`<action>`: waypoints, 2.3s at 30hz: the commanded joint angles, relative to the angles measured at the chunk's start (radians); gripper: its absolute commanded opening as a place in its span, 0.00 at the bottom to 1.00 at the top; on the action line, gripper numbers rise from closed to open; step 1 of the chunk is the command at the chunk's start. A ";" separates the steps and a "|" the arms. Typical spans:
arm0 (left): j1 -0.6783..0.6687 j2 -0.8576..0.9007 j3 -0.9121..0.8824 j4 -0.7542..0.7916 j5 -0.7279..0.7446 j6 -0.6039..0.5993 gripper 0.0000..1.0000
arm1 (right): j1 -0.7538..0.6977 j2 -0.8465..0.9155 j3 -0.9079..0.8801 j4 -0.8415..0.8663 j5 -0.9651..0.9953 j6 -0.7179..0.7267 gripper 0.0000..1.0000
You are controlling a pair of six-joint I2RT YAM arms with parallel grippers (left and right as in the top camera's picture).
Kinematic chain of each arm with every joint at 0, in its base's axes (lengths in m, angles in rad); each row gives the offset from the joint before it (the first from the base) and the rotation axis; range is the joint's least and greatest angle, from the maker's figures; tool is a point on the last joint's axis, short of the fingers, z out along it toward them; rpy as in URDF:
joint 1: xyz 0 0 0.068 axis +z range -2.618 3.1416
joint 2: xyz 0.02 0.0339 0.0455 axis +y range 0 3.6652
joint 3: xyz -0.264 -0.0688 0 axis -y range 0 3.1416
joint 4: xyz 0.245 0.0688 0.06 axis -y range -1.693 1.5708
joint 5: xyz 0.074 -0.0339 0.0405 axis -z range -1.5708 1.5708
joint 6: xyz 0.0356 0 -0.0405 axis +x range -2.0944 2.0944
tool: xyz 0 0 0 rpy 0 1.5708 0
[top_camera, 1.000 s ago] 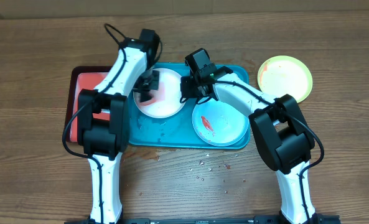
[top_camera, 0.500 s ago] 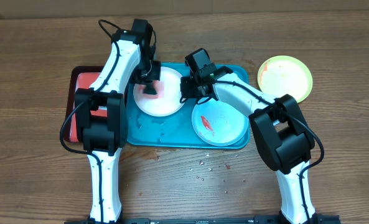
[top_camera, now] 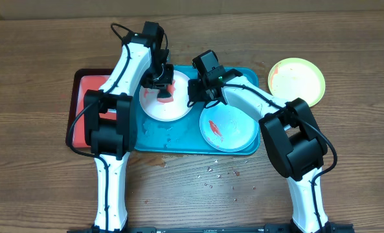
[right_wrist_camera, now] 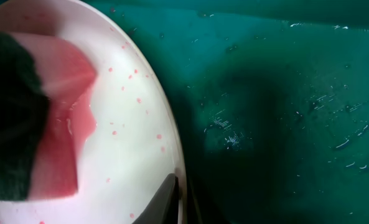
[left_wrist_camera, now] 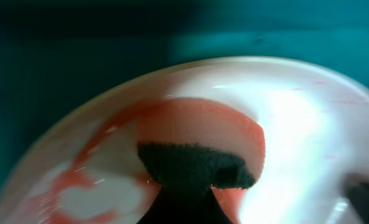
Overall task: Clean dirty plates on tray and stack at the side
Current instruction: 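Scrub the white plate with the sponge while the right gripper holds it, then lift the sponge with the left gripper back over the red tray, then lift the white plate with the right gripper and stack it on the yellow plate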
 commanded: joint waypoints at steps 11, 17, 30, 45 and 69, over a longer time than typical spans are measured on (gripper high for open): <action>0.070 0.037 0.062 -0.161 -0.456 -0.187 0.04 | -0.007 0.021 -0.006 -0.004 0.035 -0.004 0.06; 0.074 -0.044 0.155 -0.216 -0.280 -0.186 0.04 | -0.007 0.021 -0.006 -0.005 0.034 -0.004 0.04; 0.235 -0.291 0.179 -0.296 -0.111 -0.186 0.04 | -0.007 -0.023 0.036 -0.056 -0.075 -0.099 0.04; 0.441 -0.284 0.024 -0.242 -0.107 -0.198 0.04 | 0.183 -0.204 0.208 -0.274 0.712 -0.355 0.04; 0.450 -0.284 -0.026 -0.196 -0.107 -0.197 0.04 | 0.474 -0.224 0.209 0.327 1.549 -1.376 0.04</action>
